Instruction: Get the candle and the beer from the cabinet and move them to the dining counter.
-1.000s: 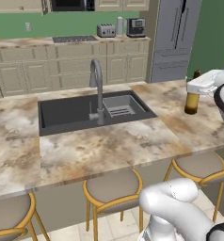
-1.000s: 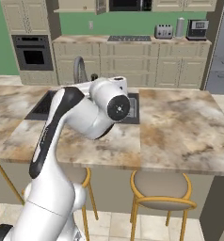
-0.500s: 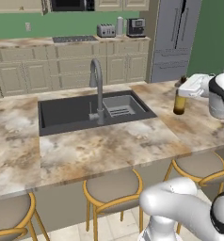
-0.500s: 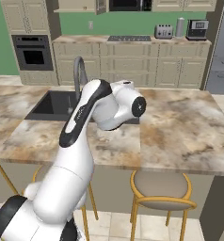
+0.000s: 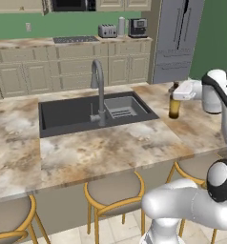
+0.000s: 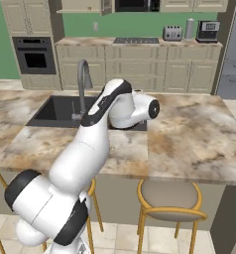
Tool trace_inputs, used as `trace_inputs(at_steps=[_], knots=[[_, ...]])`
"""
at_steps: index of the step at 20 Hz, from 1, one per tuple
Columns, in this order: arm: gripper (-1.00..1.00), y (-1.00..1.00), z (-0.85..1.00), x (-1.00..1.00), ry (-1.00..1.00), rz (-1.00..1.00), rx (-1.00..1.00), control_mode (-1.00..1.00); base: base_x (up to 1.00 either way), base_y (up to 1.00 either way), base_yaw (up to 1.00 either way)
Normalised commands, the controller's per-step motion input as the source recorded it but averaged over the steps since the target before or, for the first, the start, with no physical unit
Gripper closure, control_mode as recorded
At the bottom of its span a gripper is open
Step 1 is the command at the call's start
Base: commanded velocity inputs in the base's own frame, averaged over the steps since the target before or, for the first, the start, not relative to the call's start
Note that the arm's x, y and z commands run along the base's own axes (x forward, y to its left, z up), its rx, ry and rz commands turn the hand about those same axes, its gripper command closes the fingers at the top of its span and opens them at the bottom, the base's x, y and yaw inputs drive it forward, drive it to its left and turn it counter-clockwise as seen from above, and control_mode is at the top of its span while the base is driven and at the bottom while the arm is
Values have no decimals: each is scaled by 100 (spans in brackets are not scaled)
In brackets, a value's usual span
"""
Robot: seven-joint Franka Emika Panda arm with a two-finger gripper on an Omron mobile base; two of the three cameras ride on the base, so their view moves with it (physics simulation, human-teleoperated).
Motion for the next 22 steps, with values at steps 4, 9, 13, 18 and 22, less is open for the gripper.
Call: trace_inputs(at_steps=[4,9,13,18,22], knots=[[100,0,-75,24,2,2,0,-100,0,0,0],[100,0,-79,1,0,0,1,-100,0,0,0],[100,0,-63,0,-4,0,0,-100,0,0,0],[100,3,-42,0,-5,0,0,-100,0,0,0],[100,3,-53,2,-7,0,0,-100,0,0,0]])
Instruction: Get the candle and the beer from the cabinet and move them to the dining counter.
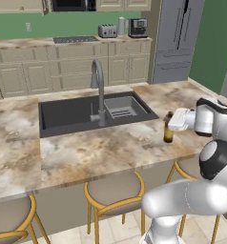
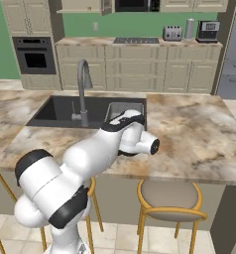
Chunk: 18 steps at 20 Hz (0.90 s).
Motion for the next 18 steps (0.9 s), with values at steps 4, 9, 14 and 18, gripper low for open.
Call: trace_inputs(at_steps=[4,9,14,18], knots=[[100,0,-45,3,-8,0,0,-100,0,0,0],[100,0,-18,3,-2,0,0,-100,0,0,0],[100,0,-5,14,0,0,0,-100,0,0,0],[100,0,-14,21,0,0,0,-100,0,0,0]])
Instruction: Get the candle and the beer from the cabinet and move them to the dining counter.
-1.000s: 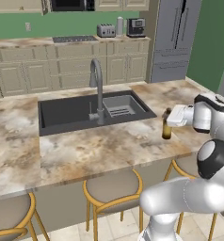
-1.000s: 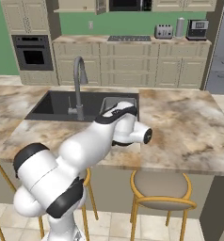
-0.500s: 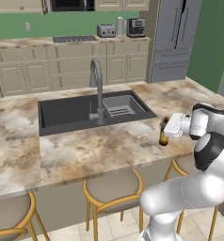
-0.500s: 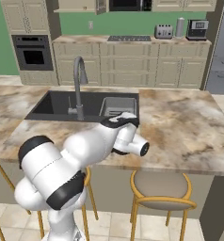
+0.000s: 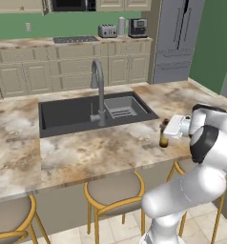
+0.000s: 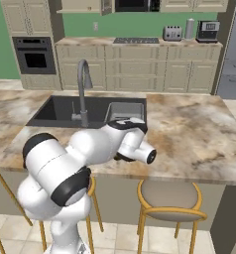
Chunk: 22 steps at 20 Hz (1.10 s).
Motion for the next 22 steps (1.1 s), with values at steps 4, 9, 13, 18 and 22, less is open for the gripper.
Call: trace_inputs(at_steps=[4,9,13,18,22], knots=[[100,0,-14,20,0,0,0,-100,0,0,0],[100,0,0,28,0,0,1,-100,0,0,0],[100,0,-1,36,0,0,1,-100,0,0,0],[100,0,-11,35,0,0,2,-100,0,0,0],[100,0,-27,29,0,0,1,-100,0,0,0]])
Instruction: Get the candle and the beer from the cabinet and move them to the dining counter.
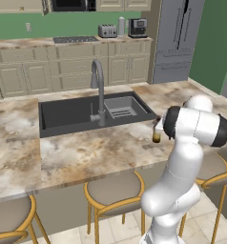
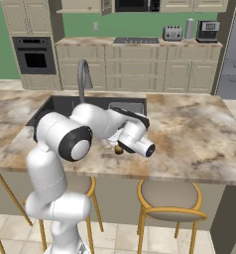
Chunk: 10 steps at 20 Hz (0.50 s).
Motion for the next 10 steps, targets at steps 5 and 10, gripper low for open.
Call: trace_inputs(at_steps=[5,10], knots=[[100,0,-51,18,0,0,0,-100,0,0,0],[100,0,-42,15,0,0,1,-100,0,0,0]])
